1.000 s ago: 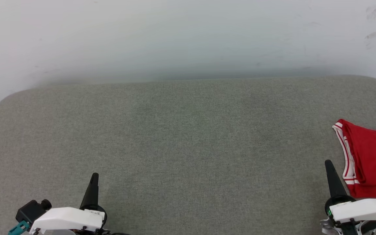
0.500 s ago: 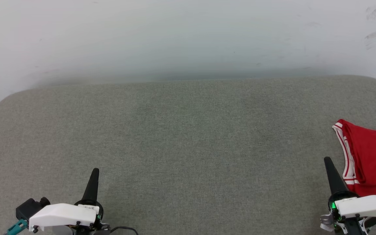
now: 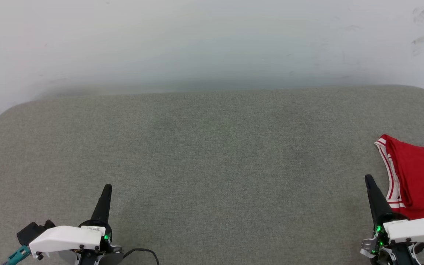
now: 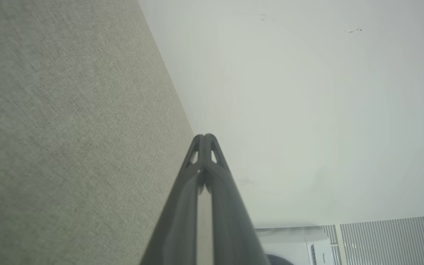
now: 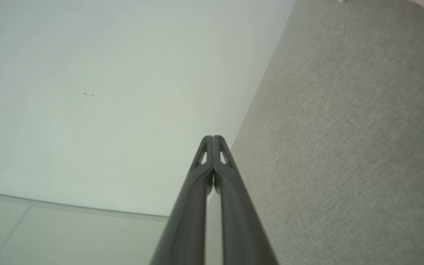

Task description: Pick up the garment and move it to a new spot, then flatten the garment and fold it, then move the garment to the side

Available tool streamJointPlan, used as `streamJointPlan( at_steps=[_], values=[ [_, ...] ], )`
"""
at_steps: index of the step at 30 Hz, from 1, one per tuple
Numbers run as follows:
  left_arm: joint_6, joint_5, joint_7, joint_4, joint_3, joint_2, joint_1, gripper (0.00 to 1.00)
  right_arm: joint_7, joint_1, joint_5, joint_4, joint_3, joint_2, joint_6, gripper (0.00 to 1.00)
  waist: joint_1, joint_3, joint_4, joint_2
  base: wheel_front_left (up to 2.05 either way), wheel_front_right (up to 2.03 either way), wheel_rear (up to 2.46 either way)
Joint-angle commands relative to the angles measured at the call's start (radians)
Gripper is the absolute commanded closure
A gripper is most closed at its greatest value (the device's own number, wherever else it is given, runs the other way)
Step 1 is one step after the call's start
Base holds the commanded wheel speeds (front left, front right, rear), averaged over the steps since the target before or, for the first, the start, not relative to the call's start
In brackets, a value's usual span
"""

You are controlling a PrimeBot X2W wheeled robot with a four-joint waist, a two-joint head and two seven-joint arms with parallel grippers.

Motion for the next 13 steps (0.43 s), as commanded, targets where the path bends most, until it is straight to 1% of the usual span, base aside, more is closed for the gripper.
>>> streamJointPlan(
  at_steps=[1,13],
  values=[
    [-0.005,-0.017,0.005,-0.002,0.002,0.001,-0.02,1.0,0.004,-0.024,0.017,-0.003,-0.003,0.002,0.0,1.0,0.0,0.0,0.0,0.0,0.0,0.0,0.0],
    [-0.014,-0.116,0.029,0.009,0.009,0.001,-0.036,1.0,0.029,-0.033,0.115,0.007,-0.008,0.004,0.0,1.0,0.0,-0.001,0.0,0.0,0.0,0.0,0.0]
  ],
)
